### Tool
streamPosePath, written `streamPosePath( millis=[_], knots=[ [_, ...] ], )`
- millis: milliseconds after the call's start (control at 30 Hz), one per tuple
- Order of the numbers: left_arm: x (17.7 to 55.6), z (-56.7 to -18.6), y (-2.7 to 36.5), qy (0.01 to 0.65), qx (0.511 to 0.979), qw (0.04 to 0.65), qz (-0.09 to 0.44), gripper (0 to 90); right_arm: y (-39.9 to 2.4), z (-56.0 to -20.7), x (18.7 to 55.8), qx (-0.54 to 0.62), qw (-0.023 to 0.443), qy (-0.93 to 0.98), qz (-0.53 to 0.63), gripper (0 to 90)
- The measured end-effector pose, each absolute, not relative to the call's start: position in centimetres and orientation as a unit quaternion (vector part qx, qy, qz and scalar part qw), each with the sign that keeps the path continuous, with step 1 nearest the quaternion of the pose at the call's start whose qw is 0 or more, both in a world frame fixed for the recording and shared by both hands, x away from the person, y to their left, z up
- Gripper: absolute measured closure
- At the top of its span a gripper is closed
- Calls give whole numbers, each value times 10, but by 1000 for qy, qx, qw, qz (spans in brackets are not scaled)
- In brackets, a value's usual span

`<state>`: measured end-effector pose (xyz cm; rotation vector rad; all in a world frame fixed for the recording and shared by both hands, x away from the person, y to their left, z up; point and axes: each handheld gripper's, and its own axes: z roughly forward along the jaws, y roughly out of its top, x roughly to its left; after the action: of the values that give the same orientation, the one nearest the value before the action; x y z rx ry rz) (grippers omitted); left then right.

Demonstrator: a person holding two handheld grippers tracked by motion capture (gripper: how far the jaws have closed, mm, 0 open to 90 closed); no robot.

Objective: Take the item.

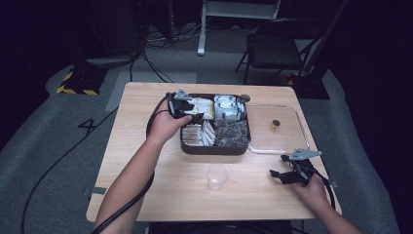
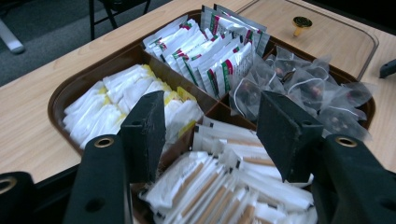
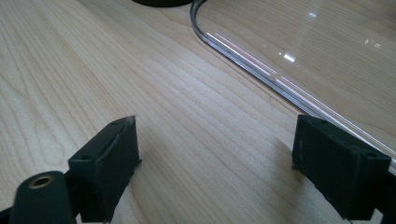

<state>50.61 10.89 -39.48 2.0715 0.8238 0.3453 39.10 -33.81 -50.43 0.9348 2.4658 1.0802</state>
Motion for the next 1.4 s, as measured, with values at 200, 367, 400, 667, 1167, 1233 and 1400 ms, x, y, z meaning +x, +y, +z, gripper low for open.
streamPosePath(
  millis=[200,367,400,667,1167,1233,1400],
  knots=[
    [519,-401,102,334,837,412,136,464,-338,-504,391,324,145,856,376,149],
    [538,-411,102,360,831,404,129,462,-338,-504,391,323,145,856,376,152],
    [541,-413,102,361,830,407,125,464,-338,-504,391,323,145,856,376,153],
    [554,-425,99,367,837,390,110,521,-338,-504,391,322,144,856,377,157],
    [574,-442,92,380,848,358,89,588,-338,-504,391,321,144,857,377,164],
    [575,-443,92,383,847,358,90,594,-338,-504,391,321,144,857,378,164],
    [579,-448,90,388,847,354,77,613,-338,-504,391,320,144,857,378,166]
  ],
)
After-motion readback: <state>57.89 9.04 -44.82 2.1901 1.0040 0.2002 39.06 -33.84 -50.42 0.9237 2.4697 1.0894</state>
